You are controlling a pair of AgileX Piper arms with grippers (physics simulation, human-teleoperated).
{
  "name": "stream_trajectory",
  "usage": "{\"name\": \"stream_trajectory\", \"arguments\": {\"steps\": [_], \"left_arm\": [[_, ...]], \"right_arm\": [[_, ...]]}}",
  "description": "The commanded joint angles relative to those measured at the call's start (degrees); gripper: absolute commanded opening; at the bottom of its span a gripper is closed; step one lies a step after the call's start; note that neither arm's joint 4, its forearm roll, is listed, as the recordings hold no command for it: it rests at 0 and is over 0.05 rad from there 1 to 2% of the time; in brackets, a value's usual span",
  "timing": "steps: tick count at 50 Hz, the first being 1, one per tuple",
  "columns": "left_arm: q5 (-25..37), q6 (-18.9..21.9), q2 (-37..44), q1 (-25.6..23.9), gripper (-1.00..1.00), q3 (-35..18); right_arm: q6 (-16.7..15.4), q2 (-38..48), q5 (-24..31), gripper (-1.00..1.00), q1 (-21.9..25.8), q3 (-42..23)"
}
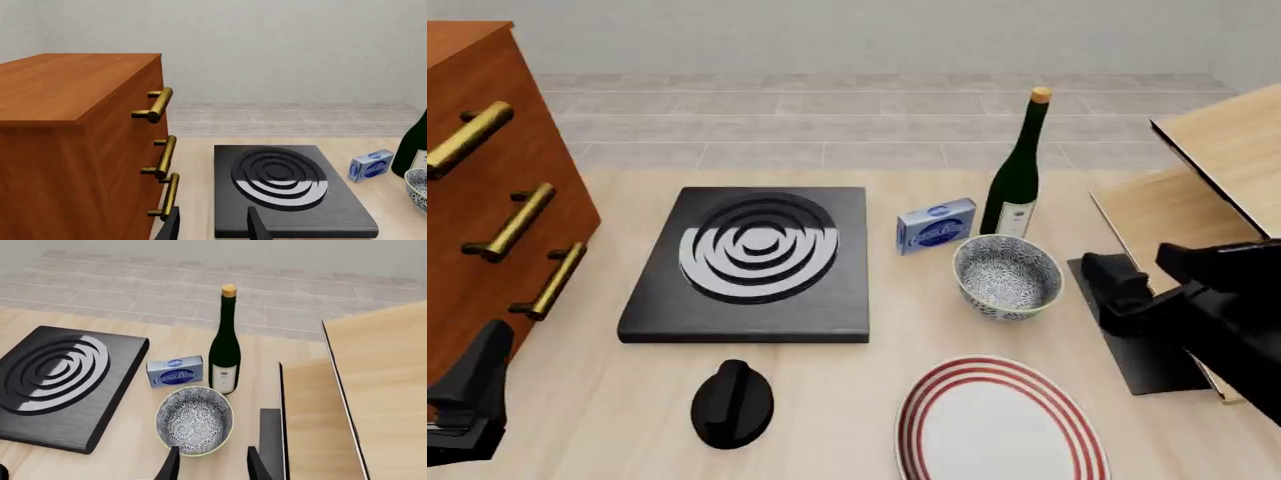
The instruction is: Put the bowl on the stove.
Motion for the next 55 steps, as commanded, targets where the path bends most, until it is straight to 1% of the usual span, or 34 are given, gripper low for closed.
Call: {"name": "stream_trajectory", "arguments": {"steps": [1,7,8,9,24,25,26,35,36,48,55], "left_arm": [[0.0,0.0,0.0,0.0,1.0,0.0],[0.0,0.0,0.0,0.0,1.0,0.0],[0.0,0.0,0.0,0.0,1.0,0.0],[0.0,0.0,0.0,0.0,1.0,0.0],[0.0,0.0,0.0,0.0,1.0,0.0],[0.0,0.0,0.0,0.0,1.0,0.0],[0.0,0.0,0.0,0.0,1.0,0.0],[0.0,0.0,0.0,0.0,1.0,0.0],[0.0,0.0,0.0,0.0,1.0,0.0],[0.0,0.0,0.0,0.0,1.0,0.0],[0.0,0.0,0.0,0.0,1.0,0.0]], "right_arm": [[0.11,9.32,-4.67,1.0,-0.25,-1.33],[0.44,12.11,-6.38,1.0,-0.81,-1.67],[0.84,18.03,-10.07,1.0,-1.76,-2.59],[0.83,19.55,-11.19,1.0,-1.75,-2.61],[0.18,27.16,-15.12,1.0,-2.43,-4.57],[0.26,27.91,-15.43,1.0,-2.39,-4.77],[0.02,30.97,-17.22,1.0,-2.52,-5.47],[0.09,36.96,-20.8,1.0,-2.65,-6.39],[-0.18,39.61,-21.84,1.0,-2.71,-7.2],[0.03,45.93,-24.43,1.0,-2.42,-9.37],[-0.26,48.04,-25.37,1.0,-2.47,-9.84]]}}
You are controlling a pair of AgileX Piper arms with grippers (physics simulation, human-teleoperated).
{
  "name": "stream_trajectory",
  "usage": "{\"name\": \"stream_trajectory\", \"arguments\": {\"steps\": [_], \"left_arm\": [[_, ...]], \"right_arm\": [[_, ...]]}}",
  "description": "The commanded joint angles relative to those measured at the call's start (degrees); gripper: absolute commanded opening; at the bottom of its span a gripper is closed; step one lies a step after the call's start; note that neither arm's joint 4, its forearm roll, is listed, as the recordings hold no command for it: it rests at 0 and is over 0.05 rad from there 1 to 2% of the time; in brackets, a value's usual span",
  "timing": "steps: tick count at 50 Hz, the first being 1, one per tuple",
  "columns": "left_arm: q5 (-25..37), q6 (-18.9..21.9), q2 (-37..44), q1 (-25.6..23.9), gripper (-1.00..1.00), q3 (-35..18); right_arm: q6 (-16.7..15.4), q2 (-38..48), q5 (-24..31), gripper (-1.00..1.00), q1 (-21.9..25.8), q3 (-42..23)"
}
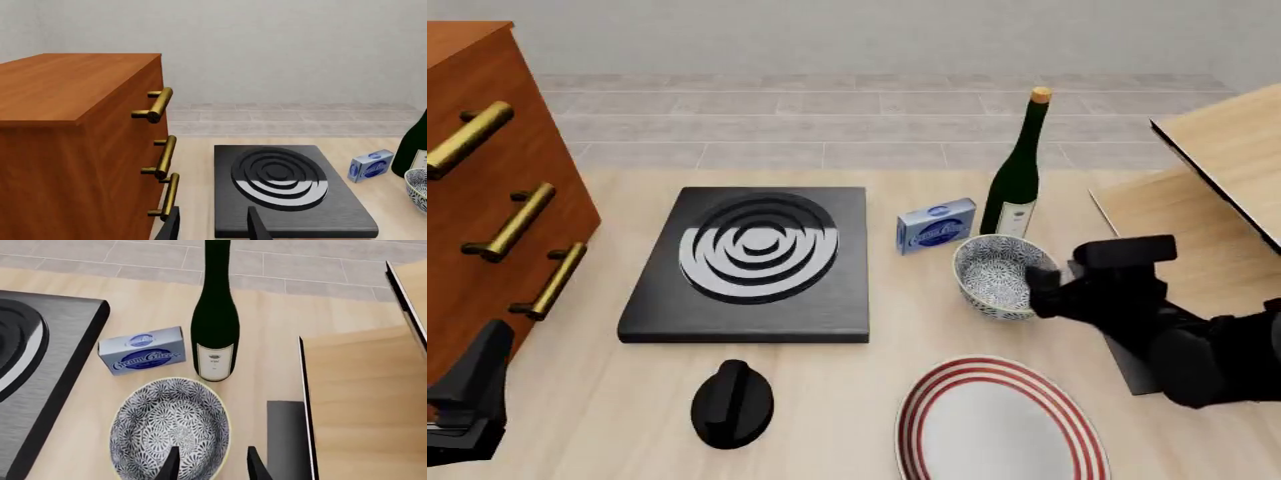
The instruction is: Put the bowl on the stove.
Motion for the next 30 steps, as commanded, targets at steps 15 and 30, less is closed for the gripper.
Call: {"name": "stream_trajectory", "arguments": {"steps": [15,30], "left_arm": [[0.0,0.0,0.0,0.0,1.0,0.0],[0.0,0.0,0.0,0.0,1.0,0.0]], "right_arm": [[-0.53,9.96,-4.44,1.0,-0.21,-2.65],[-0.33,12.77,-5.71,1.0,0.04,-3.29]]}}
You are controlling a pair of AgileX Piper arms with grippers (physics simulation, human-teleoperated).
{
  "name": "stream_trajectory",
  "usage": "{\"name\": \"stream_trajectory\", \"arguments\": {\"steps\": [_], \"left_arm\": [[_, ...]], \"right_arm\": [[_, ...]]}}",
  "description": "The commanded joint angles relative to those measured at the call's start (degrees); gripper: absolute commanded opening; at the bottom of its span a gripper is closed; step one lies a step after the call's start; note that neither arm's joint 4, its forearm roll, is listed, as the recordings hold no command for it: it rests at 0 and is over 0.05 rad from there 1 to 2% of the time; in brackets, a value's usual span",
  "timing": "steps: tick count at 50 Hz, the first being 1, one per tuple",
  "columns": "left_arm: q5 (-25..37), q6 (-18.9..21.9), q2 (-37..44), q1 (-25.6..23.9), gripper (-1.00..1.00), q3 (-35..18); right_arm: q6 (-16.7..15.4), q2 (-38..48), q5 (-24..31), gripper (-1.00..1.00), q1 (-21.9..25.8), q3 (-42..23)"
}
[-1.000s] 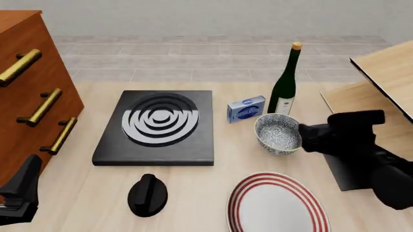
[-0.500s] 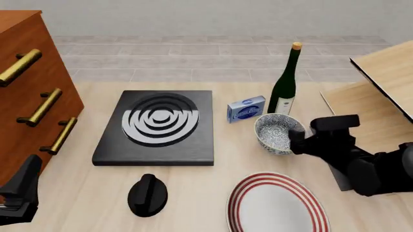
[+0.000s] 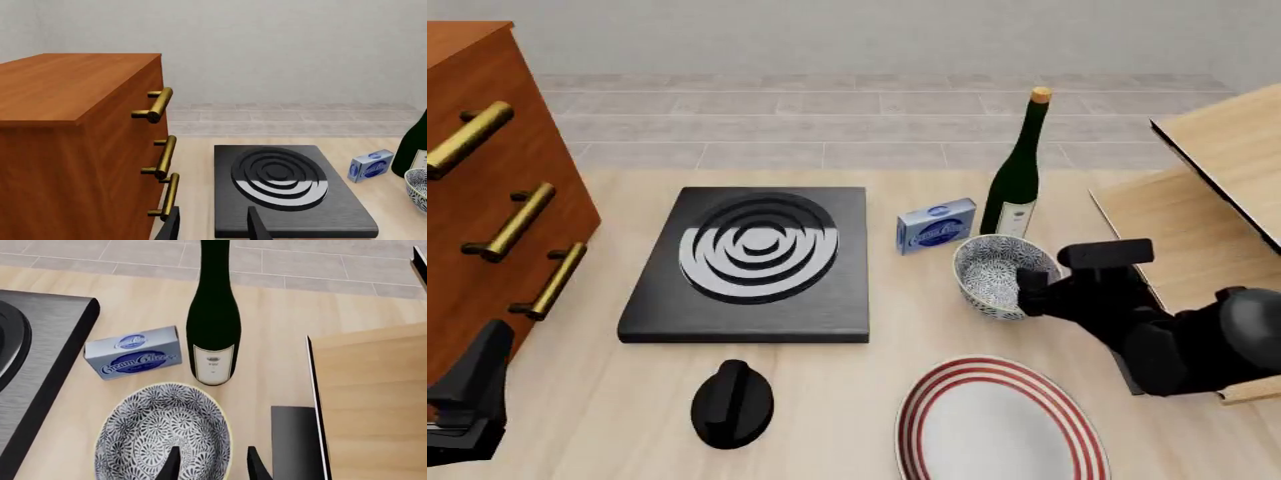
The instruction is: Put the bowl on the stove.
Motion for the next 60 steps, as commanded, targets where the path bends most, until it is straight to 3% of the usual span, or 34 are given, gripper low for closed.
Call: {"name": "stream_trajectory", "arguments": {"steps": [1,17,18,42,60], "left_arm": [[0.0,0.0,0.0,0.0,1.0,0.0],[0.0,0.0,0.0,0.0,1.0,0.0],[0.0,0.0,0.0,0.0,1.0,0.0],[0.0,0.0,0.0,0.0,1.0,0.0],[0.0,0.0,0.0,0.0,1.0,0.0]], "right_arm": [[0.02,4.1,-0.68,1.0,-0.23,-0.05],[0.23,4.63,-1.66,1.0,0.26,0.7],[0.33,4.51,-1.68,-1.0,0.3,0.82],[1.01,3.2,-1.7,-1.0,0.74,1.78],[1.06,-8.22,4.83,-1.0,3.26,2.21]]}}
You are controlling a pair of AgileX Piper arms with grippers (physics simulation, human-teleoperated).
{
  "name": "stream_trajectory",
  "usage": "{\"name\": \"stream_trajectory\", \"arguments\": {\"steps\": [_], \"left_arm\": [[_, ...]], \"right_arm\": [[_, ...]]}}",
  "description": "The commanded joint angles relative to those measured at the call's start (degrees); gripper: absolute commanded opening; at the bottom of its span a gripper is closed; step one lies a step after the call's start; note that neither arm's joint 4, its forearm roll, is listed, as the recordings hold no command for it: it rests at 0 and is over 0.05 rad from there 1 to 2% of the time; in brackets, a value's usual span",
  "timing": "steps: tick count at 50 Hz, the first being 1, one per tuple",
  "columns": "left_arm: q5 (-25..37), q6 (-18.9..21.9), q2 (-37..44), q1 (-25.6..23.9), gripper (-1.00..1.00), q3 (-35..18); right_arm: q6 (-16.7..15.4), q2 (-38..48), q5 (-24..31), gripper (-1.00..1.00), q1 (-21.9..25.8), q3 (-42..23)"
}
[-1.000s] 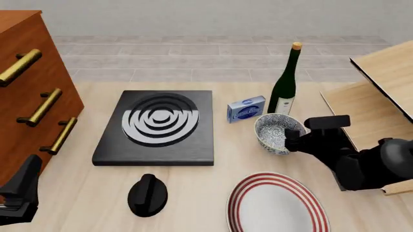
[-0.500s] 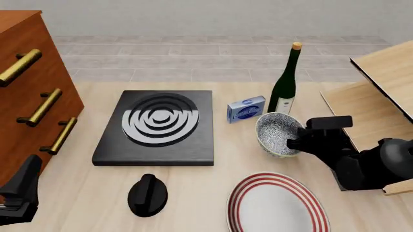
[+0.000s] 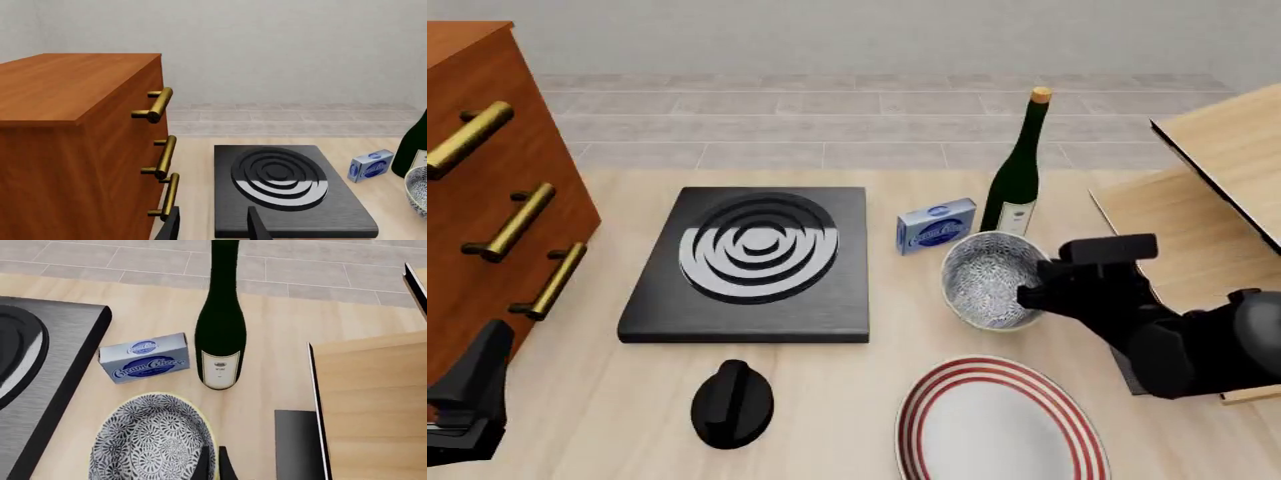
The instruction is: Put the bowl on the stove.
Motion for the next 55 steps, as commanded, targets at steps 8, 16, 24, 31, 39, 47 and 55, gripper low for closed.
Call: {"name": "stream_trajectory", "arguments": {"steps": [8,16,24,31,39,47,55], "left_arm": [[0.0,0.0,0.0,0.0,1.0,0.0],[0.0,0.0,0.0,0.0,1.0,0.0],[0.0,0.0,0.0,0.0,1.0,0.0],[0.0,0.0,0.0,0.0,1.0,0.0],[0.0,0.0,0.0,0.0,1.0,0.0],[0.0,0.0,0.0,0.0,1.0,0.0],[0.0,0.0,0.0,0.0,1.0,0.0]], "right_arm": [[0.89,-8.23,5.85,-1.0,2.69,1.4],[0.8,-12.12,7.84,-1.0,3.04,1.95],[0.26,-17.02,11.01,-1.0,2.8,1.72],[0.07,-18.9,12.07,-1.0,2.92,1.76],[-0.29,-22.87,14.94,-1.0,3.16,1.54],[-0.07,-27.05,18.16,-1.0,4.25,1.1],[0.89,-30.7,21.89,-1.0,5.82,-0.59]]}}
